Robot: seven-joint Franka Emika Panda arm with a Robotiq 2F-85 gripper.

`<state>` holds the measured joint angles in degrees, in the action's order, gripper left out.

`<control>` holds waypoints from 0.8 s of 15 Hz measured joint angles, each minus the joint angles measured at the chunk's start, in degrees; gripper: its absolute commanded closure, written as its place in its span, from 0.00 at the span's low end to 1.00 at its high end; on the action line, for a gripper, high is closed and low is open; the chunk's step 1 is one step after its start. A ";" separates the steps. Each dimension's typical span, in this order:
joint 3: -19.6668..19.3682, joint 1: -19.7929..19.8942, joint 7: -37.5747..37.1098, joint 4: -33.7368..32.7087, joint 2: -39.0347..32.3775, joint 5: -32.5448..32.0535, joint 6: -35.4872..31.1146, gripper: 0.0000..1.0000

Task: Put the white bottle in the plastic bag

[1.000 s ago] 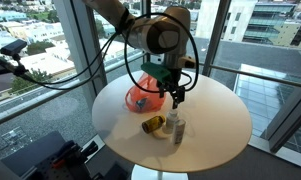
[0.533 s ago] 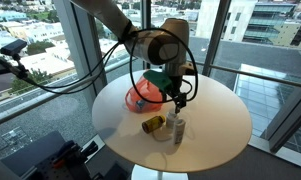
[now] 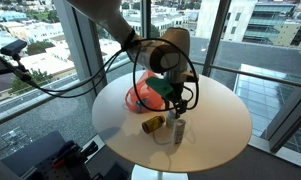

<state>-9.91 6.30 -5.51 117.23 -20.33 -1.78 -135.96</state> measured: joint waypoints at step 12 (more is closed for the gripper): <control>0.15 -1.21 0.00 -0.49 2.94 -0.44 1.25 0.81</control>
<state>-9.76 5.09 -5.51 116.74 -17.39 -2.22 -134.71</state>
